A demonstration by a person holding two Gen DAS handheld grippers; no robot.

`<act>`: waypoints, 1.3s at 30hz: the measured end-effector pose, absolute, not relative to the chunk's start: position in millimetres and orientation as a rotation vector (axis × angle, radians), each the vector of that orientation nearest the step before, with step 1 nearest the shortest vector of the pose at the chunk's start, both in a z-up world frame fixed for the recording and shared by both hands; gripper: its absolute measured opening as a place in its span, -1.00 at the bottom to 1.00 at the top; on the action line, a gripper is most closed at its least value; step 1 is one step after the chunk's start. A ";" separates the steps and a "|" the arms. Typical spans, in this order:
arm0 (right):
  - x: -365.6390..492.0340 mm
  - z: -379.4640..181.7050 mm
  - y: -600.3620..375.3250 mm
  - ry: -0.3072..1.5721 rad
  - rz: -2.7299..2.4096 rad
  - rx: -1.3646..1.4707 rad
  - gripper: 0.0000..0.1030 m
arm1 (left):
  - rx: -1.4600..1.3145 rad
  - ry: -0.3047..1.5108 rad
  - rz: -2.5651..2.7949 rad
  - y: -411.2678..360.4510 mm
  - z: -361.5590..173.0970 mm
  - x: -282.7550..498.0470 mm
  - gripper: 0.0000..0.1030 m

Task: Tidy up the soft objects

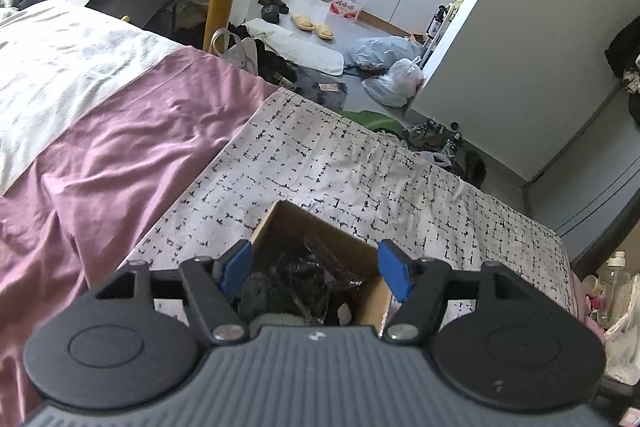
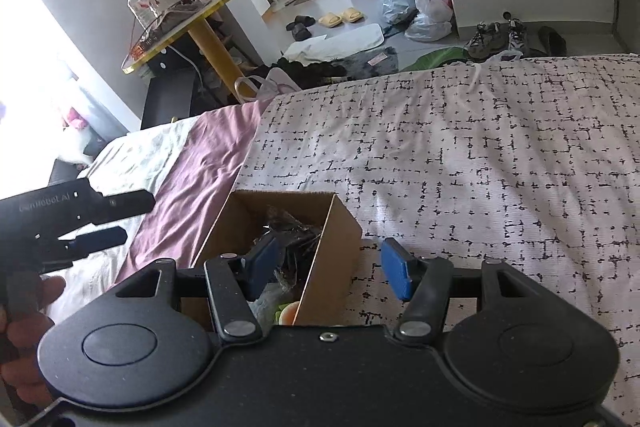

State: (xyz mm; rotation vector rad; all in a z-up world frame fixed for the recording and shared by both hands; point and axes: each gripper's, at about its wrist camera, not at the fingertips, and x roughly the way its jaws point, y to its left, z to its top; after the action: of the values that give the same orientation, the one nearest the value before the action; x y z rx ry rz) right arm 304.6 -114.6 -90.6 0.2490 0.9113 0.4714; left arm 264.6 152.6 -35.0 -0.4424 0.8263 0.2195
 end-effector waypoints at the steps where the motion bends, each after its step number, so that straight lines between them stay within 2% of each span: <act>1: 303.6 -89.3 -117.3 0.909 0.471 0.252 0.11 | -0.441 0.828 0.221 150.3 -34.1 262.7 0.32; 12: 281.9 -76.3 -167.4 0.885 0.455 0.291 0.12 | -0.399 0.843 0.229 119.3 -23.6 240.1 0.46; 17: 270.5 -68.0 -186.5 0.857 0.455 0.293 0.28 | -0.392 0.840 0.218 105.6 -17.6 229.5 0.46; 25: 252.1 -64.4 -211.6 0.845 0.454 0.305 0.30 | -0.390 0.842 0.220 90.0 -18.9 204.3 0.49; 28: 242.8 -61.8 -220.6 0.839 0.447 0.301 0.47 | -0.378 0.844 0.221 84.4 -17.6 195.6 0.50; 31: 234.0 -58.6 -229.8 0.829 0.442 0.300 0.49 | -0.377 0.835 0.228 79.8 -13.9 185.8 0.60; 36: 216.7 -54.8 -244.8 0.809 0.434 0.310 0.63 | -0.352 0.819 0.207 70.2 -7.8 166.9 0.62; 39: 205.7 -53.0 -252.7 0.803 0.427 0.333 0.81 | -0.341 0.804 0.195 65.3 -4.2 154.6 0.72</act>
State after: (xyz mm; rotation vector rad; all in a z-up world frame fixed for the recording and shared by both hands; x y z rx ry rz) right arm 205.7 -252.7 -53.0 0.3328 0.8030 0.4274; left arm 154.6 65.3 -4.2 -0.3410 0.8045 0.1949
